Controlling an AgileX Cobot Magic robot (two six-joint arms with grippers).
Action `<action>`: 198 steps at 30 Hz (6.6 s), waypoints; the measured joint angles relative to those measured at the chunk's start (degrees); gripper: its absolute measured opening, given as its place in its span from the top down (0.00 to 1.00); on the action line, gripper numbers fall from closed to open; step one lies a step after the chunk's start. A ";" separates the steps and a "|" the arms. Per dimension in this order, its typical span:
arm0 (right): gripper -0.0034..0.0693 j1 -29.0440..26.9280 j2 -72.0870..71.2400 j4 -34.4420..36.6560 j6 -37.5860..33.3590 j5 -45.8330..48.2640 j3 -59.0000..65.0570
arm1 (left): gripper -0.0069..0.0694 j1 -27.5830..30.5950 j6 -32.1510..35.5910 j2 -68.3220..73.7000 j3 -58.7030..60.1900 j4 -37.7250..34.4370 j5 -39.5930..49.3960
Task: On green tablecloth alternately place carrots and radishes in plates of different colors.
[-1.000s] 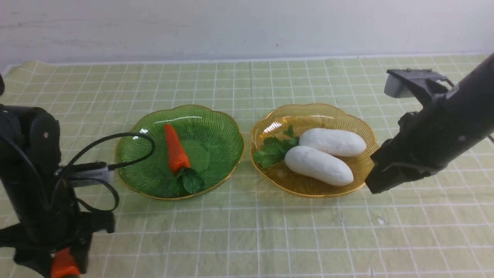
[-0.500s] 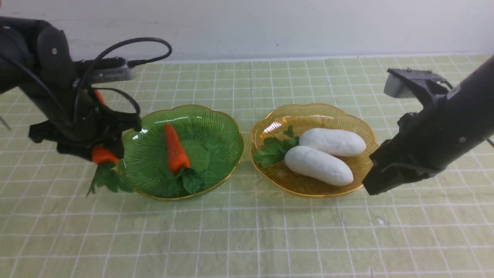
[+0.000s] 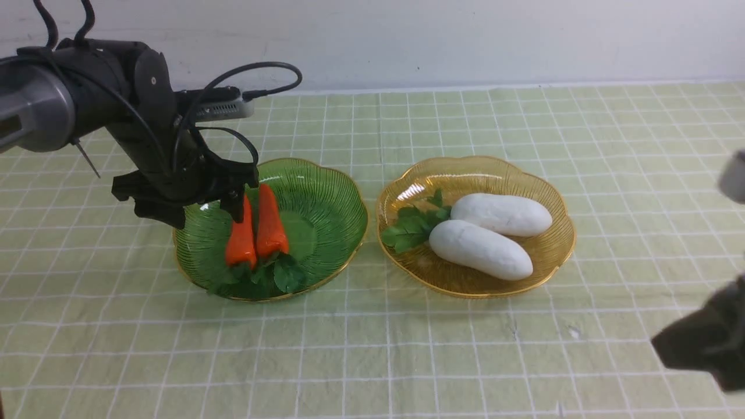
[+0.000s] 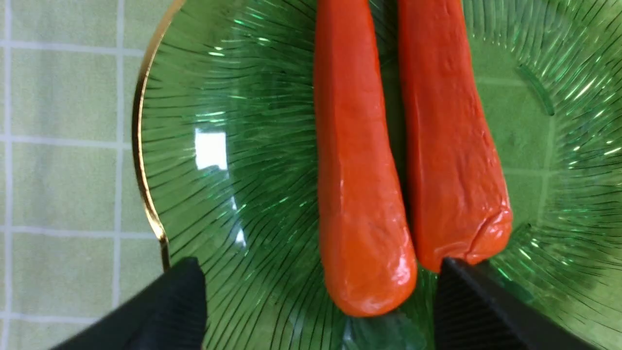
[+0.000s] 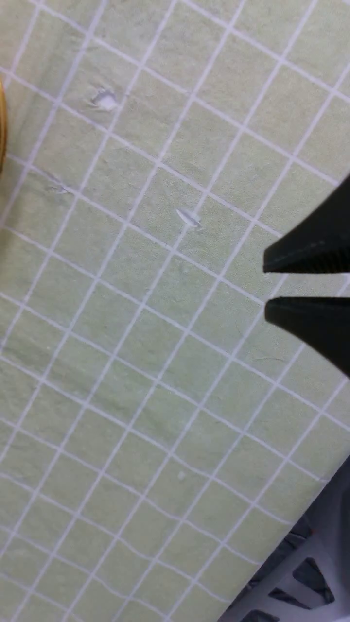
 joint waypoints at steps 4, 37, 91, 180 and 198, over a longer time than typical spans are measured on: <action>0.86 0.00 -14.81 -0.19 -0.21 -10.31 7.36 | 0.15 0.00 0.00 0.00 -0.31 0.34 1.15; 0.86 0.00 -36.27 0.82 -5.72 -61.79 31.12 | 0.92 -0.06 2.74 0.00 -0.36 0.34 6.32; 0.86 -11.91 -53.53 -15.24 -1.06 -49.25 53.15 | 0.92 -0.06 11.60 -36.19 -0.79 6.83 19.80; 0.86 -11.96 -53.53 -12.96 6.00 -48.77 53.04 | 0.92 4.00 10.73 -110.83 88.79 0.00 -30.22; 0.86 -11.96 -53.53 -12.96 6.00 -48.77 53.04 | 0.92 4.00 10.73 -110.83 88.79 0.00 -30.22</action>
